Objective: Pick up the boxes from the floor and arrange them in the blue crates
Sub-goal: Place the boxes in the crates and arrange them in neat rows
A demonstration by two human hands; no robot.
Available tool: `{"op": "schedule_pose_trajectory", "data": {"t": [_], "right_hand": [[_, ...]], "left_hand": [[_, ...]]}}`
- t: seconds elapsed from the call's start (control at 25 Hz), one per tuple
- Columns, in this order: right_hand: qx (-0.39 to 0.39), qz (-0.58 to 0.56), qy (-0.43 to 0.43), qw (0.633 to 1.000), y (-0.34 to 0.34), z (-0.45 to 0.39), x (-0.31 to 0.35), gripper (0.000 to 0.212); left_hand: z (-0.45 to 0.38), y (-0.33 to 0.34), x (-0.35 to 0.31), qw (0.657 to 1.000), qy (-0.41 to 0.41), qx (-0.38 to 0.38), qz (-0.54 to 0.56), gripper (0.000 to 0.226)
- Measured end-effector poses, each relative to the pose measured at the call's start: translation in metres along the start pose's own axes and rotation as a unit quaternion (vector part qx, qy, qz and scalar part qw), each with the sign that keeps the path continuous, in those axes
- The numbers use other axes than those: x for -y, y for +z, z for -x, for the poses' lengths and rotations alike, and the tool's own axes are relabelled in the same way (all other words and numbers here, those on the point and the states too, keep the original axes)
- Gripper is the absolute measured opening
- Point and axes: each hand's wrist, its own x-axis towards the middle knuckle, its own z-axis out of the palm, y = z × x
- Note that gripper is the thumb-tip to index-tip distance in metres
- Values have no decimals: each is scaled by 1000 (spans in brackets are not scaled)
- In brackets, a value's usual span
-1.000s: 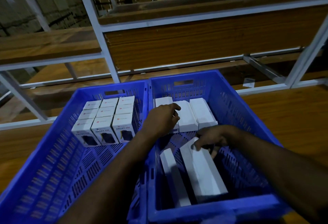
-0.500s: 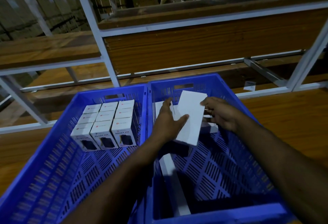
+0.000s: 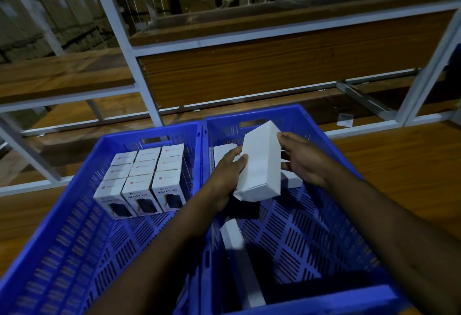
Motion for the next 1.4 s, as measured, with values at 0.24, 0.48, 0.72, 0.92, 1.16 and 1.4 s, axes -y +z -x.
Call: {"op": "schedule_pose_trajectory", "data": {"t": [0.24, 0.48, 0.72, 0.92, 1.16, 1.4], "right_hand": [[17, 49, -7, 999, 7, 0, -10, 55], [-19, 132, -35, 990, 18, -9, -24, 117], [-32, 43, -36, 998, 22, -4, -20, 61], [11, 76, -24, 997, 21, -3, -22, 50], [-41, 52, -35, 997, 22, -6, -25, 62], [-52, 34, -44, 997, 21, -6, -22, 49]], "left_hand": [[16, 8, -9, 990, -36, 125, 59, 54], [14, 8, -3, 983, -47, 177, 20, 55], [6, 4, 1, 986, -33, 135, 86, 66], [14, -1, -11, 970, -68, 115, 203, 41], [12, 2, -9, 980, -65, 100, 163, 41], [11, 2, -10, 983, -62, 75, 158, 30]]}}
